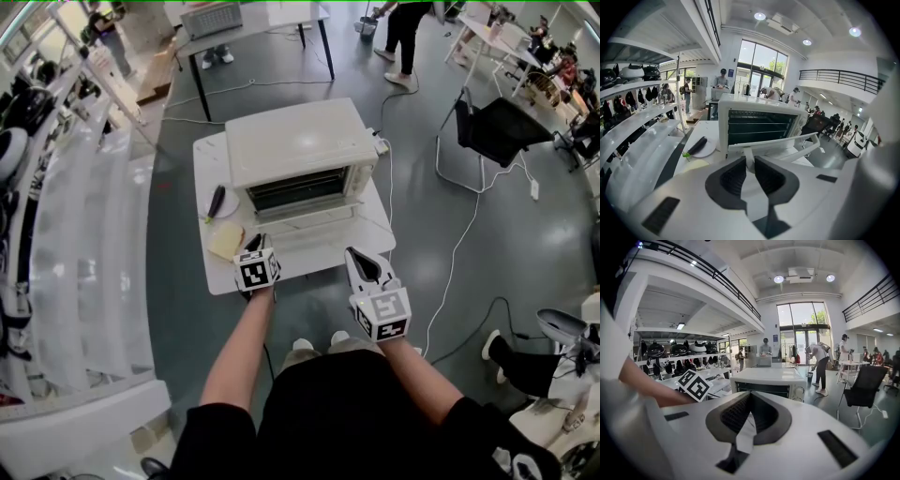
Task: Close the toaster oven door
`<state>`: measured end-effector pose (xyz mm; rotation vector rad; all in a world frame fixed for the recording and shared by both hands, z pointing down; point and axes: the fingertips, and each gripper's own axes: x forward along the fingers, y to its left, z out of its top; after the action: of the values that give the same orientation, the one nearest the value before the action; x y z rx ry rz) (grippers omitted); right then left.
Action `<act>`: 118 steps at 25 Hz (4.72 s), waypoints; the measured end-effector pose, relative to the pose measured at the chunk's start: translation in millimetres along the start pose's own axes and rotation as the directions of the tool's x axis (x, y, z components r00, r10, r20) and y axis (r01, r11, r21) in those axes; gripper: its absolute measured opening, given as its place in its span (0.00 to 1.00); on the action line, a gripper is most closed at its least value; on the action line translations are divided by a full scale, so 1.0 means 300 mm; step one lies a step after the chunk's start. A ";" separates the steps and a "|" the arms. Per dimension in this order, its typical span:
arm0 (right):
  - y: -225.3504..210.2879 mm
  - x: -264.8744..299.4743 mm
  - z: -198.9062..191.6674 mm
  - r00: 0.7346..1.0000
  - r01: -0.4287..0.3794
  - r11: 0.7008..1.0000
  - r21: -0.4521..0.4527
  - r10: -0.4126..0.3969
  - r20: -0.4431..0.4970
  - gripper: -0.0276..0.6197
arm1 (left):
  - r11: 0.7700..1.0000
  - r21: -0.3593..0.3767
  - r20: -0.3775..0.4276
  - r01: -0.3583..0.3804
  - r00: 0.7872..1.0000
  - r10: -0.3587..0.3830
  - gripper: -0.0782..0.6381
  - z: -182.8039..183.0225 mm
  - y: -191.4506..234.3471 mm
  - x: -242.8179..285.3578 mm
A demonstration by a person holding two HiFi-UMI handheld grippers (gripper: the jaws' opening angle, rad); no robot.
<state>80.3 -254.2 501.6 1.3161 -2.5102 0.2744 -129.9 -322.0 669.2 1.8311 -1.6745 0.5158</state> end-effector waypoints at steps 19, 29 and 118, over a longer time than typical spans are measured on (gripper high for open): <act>-0.029 0.011 -0.024 1.000 0.019 1.000 0.005 -0.019 -0.012 0.08 | 1.000 -0.008 0.051 0.005 0.999 -0.005 0.21 0.136 0.013 0.032; -0.058 0.019 -0.036 1.000 0.020 1.000 0.002 -0.020 -0.023 0.08 | 1.000 0.004 0.079 0.005 0.997 -0.006 0.21 0.197 0.019 0.049; -0.067 -0.317 0.047 0.998 0.034 0.995 -0.089 -0.029 0.055 0.08 | 0.996 -0.055 0.491 0.071 0.871 -0.035 0.13 0.051 -0.149 -0.921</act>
<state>145.7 -196.5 456.4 1.3430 -2.5115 0.1188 -123.3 -122.8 472.1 2.0640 -1.9233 -0.0494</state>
